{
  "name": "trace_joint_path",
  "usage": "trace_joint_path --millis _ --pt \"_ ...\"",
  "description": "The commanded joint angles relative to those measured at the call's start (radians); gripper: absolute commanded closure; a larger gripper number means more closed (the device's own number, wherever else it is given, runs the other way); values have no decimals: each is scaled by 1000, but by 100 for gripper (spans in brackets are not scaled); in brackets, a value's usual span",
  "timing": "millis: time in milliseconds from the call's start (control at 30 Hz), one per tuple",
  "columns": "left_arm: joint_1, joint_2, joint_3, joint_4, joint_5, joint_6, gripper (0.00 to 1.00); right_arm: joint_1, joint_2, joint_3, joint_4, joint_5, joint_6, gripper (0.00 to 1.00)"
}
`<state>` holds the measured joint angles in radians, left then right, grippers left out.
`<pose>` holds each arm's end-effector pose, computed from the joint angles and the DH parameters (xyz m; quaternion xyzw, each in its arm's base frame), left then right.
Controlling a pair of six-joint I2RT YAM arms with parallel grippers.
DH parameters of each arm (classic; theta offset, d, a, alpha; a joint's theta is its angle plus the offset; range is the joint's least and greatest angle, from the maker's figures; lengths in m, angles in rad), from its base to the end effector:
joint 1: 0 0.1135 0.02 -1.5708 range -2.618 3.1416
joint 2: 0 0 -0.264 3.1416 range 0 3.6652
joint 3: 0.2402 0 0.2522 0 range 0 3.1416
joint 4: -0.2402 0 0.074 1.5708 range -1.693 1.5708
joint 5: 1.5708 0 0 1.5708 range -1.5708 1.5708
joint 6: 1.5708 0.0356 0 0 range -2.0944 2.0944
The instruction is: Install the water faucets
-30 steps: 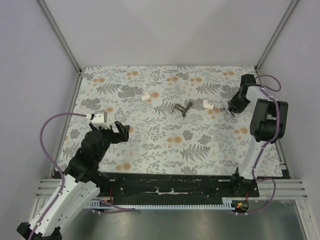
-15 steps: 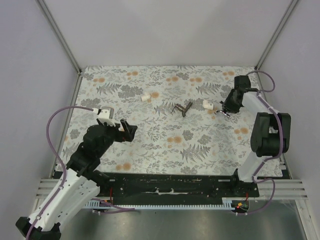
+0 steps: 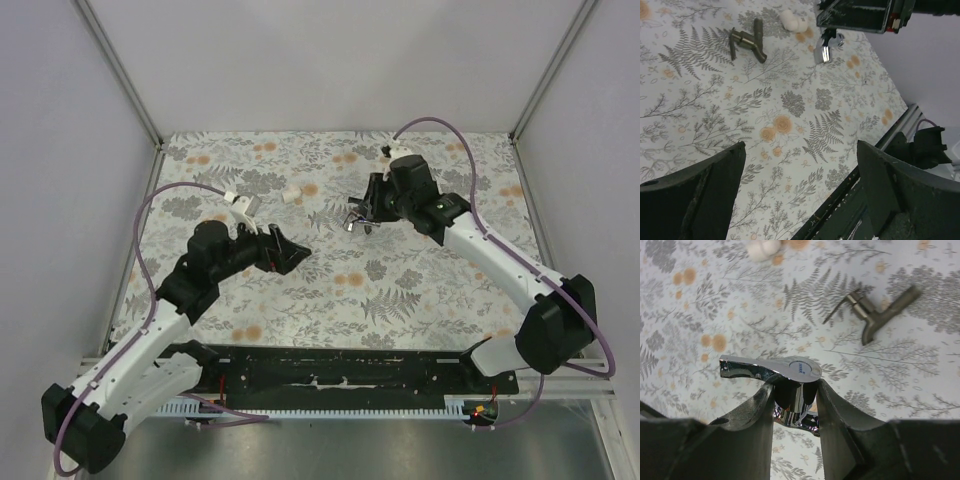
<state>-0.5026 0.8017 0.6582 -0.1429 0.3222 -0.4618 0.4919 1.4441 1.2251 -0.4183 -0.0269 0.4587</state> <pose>0.1618 -0.1018 0.2971 0.1122 0.7883 -0.3880 0.4642 0.2877 0.1552 0.3155 -0.0209 0.8927 0.2166 0.3946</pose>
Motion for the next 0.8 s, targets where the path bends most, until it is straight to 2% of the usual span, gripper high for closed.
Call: trace_joint_path --millis 0,200,500,767 --pt "-5 43 47 185 136 -127 4 117 -37 66 59 21 -18 100" --pt "-19 97 31 273 141 -212 9 232 -34 131 52 114 -20 100" --pt "-51 158 11 381 110 -288 14 339 -40 155 76 176 -32 100" --pt "-60 203 -6 422 84 -311 30 366 -70 132 122 185 9 100"
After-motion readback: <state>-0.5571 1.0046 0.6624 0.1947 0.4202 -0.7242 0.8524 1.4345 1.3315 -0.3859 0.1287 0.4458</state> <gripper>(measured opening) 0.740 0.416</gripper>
